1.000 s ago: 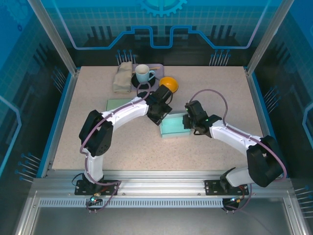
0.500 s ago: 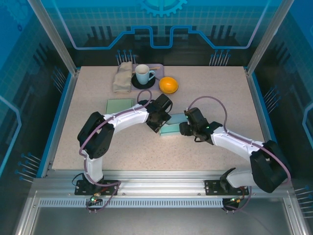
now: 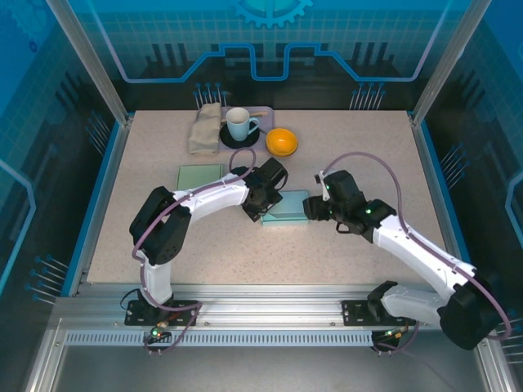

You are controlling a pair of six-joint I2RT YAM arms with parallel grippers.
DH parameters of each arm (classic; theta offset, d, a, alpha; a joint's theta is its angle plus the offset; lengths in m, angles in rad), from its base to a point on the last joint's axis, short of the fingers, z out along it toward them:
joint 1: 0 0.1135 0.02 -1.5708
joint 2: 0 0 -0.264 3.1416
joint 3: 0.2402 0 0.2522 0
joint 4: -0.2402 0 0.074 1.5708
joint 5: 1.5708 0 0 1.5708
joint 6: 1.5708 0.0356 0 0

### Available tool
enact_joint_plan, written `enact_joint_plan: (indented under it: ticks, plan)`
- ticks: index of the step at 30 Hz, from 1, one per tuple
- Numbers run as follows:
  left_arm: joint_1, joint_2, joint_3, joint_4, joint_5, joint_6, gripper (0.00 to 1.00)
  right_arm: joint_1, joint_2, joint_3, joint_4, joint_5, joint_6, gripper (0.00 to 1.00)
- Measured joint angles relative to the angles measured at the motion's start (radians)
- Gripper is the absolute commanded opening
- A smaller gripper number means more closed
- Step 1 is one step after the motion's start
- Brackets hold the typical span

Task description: Fold the paper box

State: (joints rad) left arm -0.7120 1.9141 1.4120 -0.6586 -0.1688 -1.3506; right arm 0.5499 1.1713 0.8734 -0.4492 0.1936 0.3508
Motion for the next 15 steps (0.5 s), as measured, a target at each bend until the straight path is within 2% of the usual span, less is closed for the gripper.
enact_joint_plan:
  ticks: [4, 9, 15]
  plan:
    - [0.000, 0.000, 0.005, -0.012, -0.008, 0.037, 0.71, -0.024, 0.167, 0.091, 0.035, -0.007, -0.026, 0.62]
    - [0.000, 0.000, 0.006, -0.019, -0.012, 0.094, 0.76, -0.030, 0.370, 0.116, 0.069, -0.018, -0.034, 0.61]
    - [0.001, 0.000, 0.034, -0.068, -0.014, 0.180, 0.80, -0.030, 0.441, 0.107, 0.090, -0.014, -0.018, 0.61]
